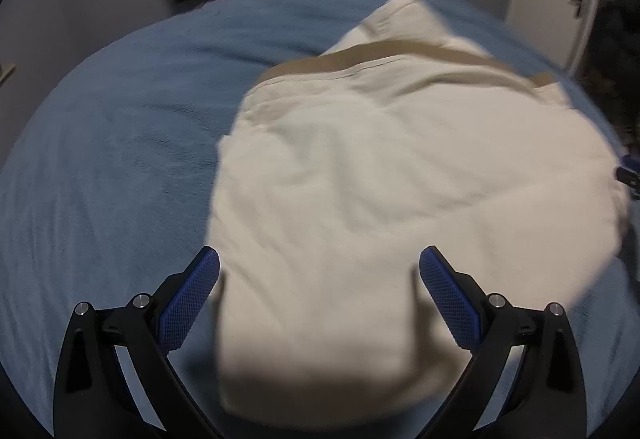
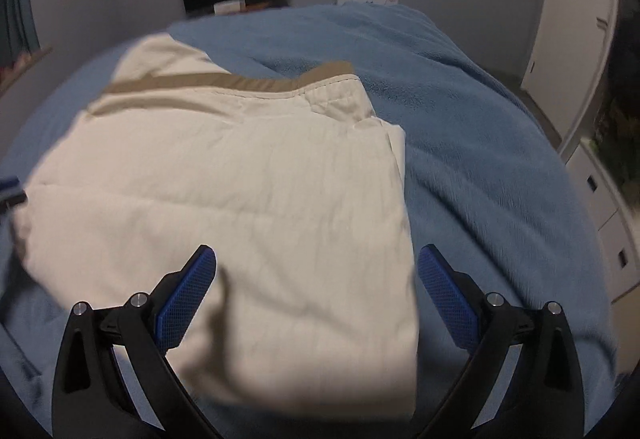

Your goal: Fold large clothes

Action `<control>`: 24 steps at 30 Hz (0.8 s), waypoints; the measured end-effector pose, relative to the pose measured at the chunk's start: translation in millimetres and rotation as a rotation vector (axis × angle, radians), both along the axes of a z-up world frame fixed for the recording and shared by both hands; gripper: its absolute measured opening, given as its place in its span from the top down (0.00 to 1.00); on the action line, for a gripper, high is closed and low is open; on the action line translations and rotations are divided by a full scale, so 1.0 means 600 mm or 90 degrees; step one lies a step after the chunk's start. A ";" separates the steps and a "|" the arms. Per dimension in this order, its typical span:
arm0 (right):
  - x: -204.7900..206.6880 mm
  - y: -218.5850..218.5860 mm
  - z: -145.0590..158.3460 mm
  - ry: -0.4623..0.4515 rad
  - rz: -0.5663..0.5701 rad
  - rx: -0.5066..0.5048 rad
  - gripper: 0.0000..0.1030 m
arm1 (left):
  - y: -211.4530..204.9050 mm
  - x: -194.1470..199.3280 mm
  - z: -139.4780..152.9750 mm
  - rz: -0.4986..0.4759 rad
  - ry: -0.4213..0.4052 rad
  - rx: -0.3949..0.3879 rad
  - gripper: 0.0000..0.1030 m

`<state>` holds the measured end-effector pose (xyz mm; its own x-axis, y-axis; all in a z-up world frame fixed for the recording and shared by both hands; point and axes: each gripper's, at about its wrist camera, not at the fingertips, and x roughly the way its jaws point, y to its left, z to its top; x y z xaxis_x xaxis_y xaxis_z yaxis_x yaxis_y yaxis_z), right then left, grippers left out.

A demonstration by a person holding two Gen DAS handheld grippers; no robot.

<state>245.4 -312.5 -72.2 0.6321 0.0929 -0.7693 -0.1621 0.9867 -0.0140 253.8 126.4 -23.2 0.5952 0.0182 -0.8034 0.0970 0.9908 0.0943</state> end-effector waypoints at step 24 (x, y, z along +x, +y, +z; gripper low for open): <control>0.178 -0.138 -0.044 0.102 0.010 0.284 0.32 | 0.195 0.164 -0.051 -0.023 0.035 -0.271 0.32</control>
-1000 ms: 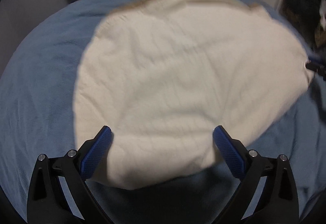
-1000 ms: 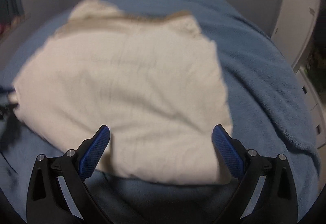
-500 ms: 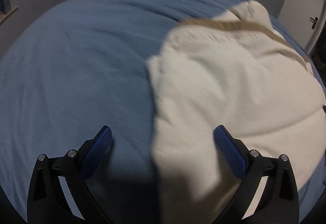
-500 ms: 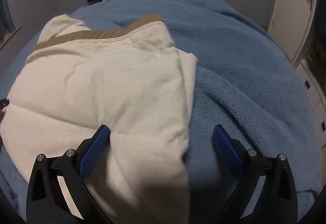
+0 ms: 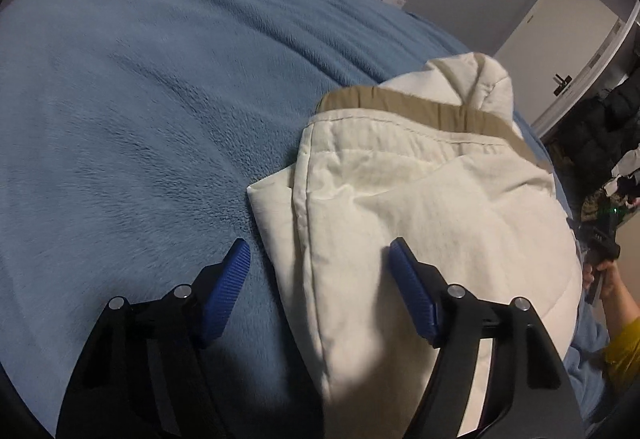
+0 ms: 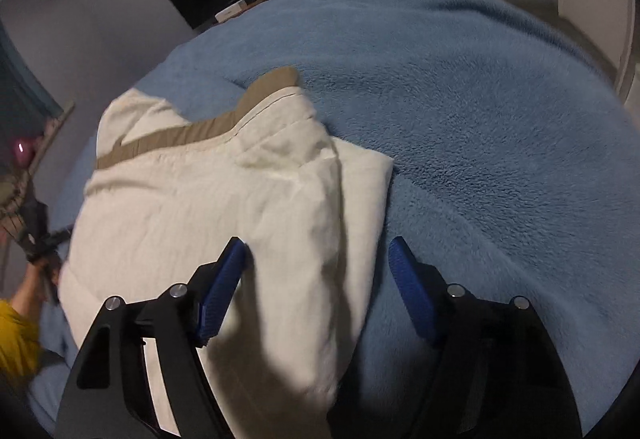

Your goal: Fold large clothes

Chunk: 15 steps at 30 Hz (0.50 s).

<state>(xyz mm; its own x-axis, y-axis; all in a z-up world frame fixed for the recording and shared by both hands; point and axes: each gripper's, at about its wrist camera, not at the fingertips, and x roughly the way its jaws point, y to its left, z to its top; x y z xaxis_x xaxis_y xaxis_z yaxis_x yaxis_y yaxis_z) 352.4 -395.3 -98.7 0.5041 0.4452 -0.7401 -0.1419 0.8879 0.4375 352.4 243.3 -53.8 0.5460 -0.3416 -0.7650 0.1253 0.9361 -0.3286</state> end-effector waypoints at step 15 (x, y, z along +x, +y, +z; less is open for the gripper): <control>0.045 -0.025 -0.042 0.040 0.059 0.158 0.46 | 0.026 -0.006 -0.051 -0.055 -0.008 -0.165 0.33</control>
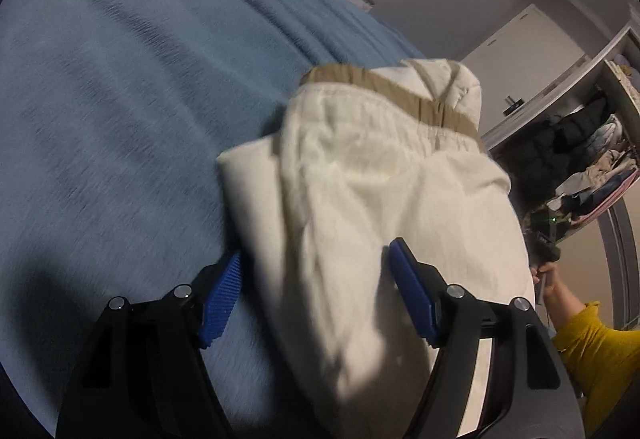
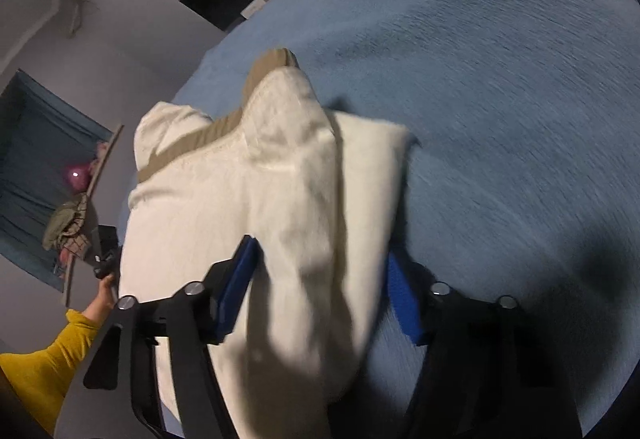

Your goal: Fold large clothes

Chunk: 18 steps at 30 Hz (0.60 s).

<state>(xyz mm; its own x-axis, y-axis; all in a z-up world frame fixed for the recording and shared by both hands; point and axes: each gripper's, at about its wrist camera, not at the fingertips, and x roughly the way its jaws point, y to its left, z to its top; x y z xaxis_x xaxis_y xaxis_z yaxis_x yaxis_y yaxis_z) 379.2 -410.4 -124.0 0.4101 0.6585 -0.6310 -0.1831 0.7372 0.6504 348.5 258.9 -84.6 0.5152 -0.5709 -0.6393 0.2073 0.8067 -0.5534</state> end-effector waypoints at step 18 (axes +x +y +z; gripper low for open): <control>-0.068 0.069 0.111 -0.181 -0.004 -0.146 0.91 | -0.101 0.004 0.083 -0.064 -0.098 0.141 0.89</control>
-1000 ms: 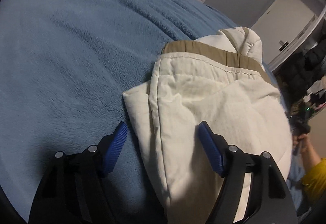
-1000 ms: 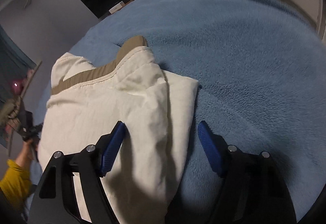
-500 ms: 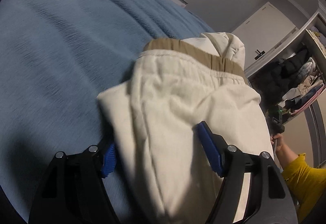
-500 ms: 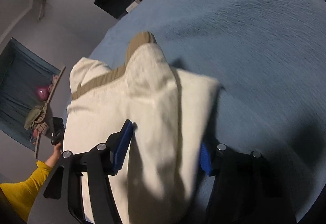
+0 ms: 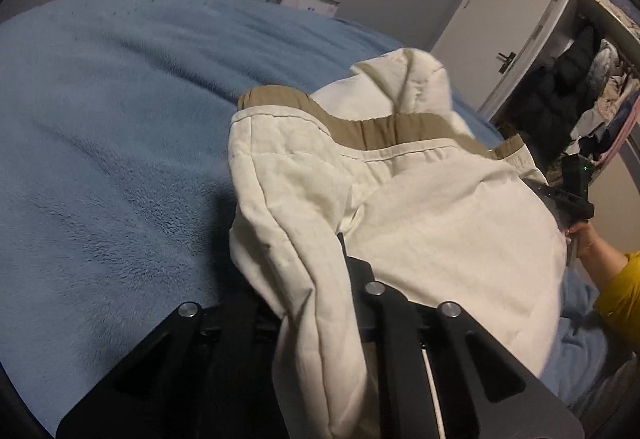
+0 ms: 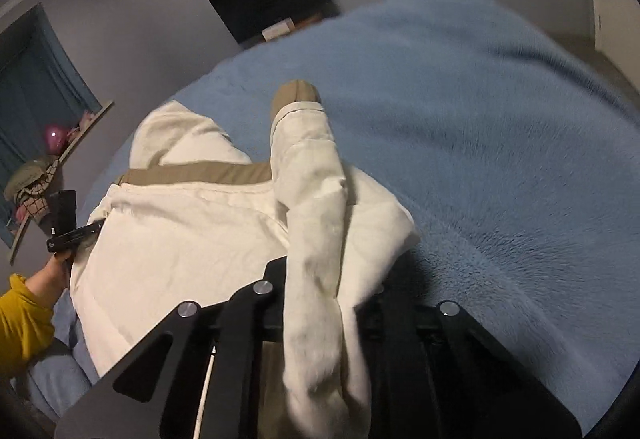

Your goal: Fold large clothes

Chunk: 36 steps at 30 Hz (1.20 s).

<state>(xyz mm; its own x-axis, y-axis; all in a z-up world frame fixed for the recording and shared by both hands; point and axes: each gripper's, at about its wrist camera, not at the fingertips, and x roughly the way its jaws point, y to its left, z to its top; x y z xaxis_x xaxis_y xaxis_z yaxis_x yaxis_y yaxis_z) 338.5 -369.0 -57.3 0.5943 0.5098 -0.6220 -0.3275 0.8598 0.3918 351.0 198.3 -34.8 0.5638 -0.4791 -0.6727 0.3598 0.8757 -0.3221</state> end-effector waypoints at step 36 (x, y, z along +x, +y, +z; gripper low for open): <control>-0.078 -0.098 -0.082 0.159 -0.109 0.069 0.82 | 0.003 -0.059 -0.042 -0.023 0.087 -0.043 0.76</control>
<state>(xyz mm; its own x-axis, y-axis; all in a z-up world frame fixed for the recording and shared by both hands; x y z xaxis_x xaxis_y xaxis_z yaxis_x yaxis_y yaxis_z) 291.7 -427.6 -106.7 0.5127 0.4868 -0.7072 -0.0633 0.8429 0.5343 315.4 199.9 -60.1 0.4505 -0.5439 -0.7080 0.3391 0.8378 -0.4279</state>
